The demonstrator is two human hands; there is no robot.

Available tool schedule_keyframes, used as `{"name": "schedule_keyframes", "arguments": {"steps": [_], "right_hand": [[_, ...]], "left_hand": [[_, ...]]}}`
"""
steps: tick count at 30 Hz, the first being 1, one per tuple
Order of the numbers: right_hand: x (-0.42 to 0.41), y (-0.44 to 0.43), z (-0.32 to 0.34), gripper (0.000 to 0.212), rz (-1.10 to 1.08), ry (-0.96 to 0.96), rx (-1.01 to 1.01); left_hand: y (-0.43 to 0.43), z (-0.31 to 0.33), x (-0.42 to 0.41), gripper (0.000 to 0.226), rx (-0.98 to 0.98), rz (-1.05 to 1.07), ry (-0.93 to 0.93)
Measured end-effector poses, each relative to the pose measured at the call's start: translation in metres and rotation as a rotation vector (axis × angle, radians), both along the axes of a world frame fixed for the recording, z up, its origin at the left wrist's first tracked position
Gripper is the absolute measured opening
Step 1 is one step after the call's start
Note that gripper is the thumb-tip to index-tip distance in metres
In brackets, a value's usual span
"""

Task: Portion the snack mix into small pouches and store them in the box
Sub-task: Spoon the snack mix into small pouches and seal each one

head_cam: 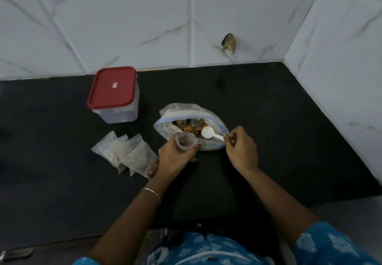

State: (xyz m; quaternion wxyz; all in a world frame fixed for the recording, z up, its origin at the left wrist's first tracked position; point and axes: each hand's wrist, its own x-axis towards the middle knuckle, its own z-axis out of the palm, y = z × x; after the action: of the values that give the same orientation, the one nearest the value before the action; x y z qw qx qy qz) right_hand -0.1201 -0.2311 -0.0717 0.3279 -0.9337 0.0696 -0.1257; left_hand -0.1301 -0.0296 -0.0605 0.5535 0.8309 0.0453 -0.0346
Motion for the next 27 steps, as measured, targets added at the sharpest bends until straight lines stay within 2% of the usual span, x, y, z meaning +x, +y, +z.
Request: {"name": "schedule_keyframes", "arguments": {"steps": [5,7,9,11,13,15,17,20,23,27], "right_hand": [[0.001,-0.003,0.012,0.014,0.008,-0.058,-0.202],[-0.002,0.005,0.029,0.015,0.078,-0.176,-0.131],[-0.004,0.018,0.050,0.016,0.266,-0.219,-0.013],[-0.006,0.029,0.065,0.016,0.488,-0.120,0.047],[-0.003,0.034,0.071,0.020,0.604,0.007,-0.012],[0.005,0.034,0.074,0.018,0.619,0.057,-0.069],[0.013,0.034,0.079,0.012,0.622,0.040,-0.041],[0.021,0.035,0.090,0.005,0.664,0.006,0.087],[0.027,0.034,0.105,0.005,0.657,0.045,0.191],[0.034,0.041,0.114,0.015,0.632,0.040,0.310]], "left_hand": [[-0.005,0.009,-0.002,0.037,-0.042,0.018,-0.033],[-0.006,0.011,-0.001,0.038,-0.056,0.023,-0.040],[-0.007,0.013,0.000,0.037,-0.072,0.023,-0.060],[-0.006,0.016,-0.001,0.034,-0.103,0.022,-0.090],[-0.004,0.019,0.000,0.034,-0.146,0.015,-0.112],[-0.001,0.024,0.003,0.039,-0.154,0.007,-0.123],[0.003,0.031,0.004,0.044,-0.186,-0.048,-0.082],[0.014,0.040,0.005,0.054,-0.265,-0.164,0.038],[0.028,0.046,0.005,0.067,-0.255,-0.204,0.062],[0.036,0.059,0.003,0.048,-0.292,-0.176,0.033]]}}
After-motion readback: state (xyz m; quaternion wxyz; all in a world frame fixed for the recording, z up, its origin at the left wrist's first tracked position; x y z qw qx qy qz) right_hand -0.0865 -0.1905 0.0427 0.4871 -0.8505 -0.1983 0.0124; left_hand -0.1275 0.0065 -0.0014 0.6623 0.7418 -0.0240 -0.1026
